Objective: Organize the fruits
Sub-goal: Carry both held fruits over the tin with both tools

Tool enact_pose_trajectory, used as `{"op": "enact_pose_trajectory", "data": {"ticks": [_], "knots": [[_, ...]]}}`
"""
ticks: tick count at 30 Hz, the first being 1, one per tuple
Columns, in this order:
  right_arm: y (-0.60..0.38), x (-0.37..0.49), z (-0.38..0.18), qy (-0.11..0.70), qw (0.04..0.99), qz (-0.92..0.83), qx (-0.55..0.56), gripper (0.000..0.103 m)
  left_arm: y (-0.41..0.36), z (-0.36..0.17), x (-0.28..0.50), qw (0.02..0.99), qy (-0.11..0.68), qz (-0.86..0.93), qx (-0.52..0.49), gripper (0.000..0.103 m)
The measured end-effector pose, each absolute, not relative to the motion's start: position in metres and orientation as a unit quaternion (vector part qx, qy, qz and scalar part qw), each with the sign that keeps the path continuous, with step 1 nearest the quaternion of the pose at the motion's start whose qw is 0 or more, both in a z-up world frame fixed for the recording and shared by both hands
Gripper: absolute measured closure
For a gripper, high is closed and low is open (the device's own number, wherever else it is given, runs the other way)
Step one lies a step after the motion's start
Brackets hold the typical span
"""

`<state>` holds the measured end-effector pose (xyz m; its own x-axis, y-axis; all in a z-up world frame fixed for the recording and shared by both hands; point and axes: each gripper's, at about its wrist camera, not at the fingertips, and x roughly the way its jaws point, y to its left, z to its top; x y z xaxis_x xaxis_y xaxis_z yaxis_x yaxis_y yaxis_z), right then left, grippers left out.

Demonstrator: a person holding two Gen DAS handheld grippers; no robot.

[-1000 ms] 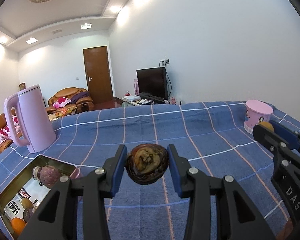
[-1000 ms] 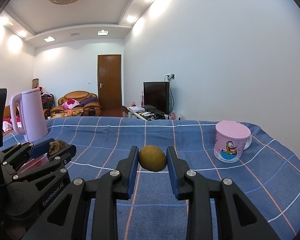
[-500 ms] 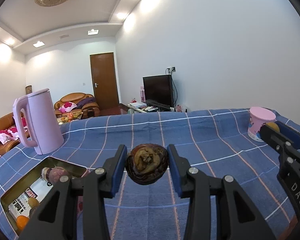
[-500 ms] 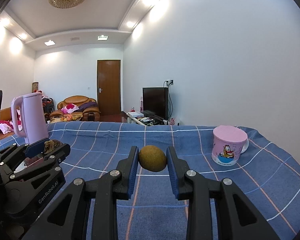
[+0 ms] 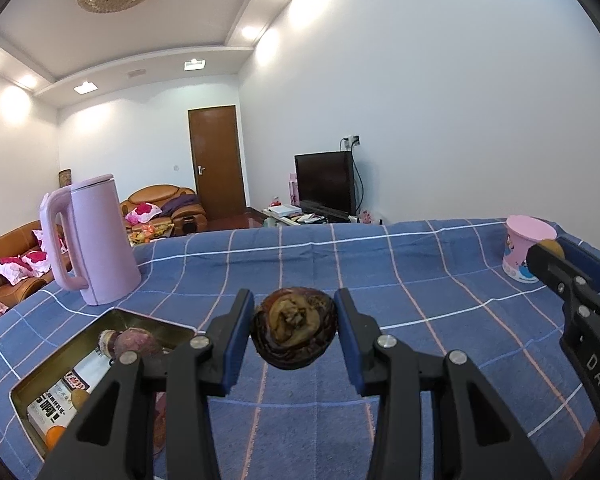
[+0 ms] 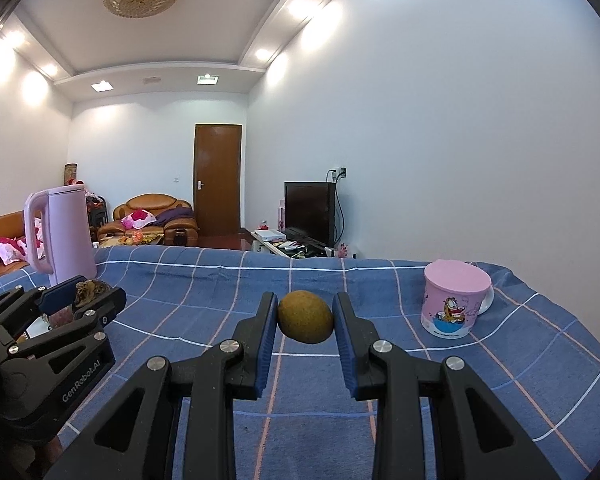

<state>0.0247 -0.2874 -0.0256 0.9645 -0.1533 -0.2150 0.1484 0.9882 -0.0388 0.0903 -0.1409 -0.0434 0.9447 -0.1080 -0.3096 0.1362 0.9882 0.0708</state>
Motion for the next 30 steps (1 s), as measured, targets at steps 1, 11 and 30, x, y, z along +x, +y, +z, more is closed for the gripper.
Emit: {"op": "enact_pose_trajectory", "data": {"ticks": [1,11,30], "knots": [[-0.286,0.025,-0.026,0.110,0.991,-0.075,-0.012,0.073,-0.139,-0.044,0.090,0.985,0.156,-0.060,0.044,0.060],[-0.273,0.029,-0.028,0.125,0.991,-0.053,-0.011,0.073,-0.121,-0.045,0.085,0.984,0.165,-0.054,0.042,0.060],[-0.200,0.049,-0.026,0.140,0.989,0.037,-0.019,0.073,-0.046,-0.043,0.086,0.982,0.189,-0.011,0.024,0.060]]}}
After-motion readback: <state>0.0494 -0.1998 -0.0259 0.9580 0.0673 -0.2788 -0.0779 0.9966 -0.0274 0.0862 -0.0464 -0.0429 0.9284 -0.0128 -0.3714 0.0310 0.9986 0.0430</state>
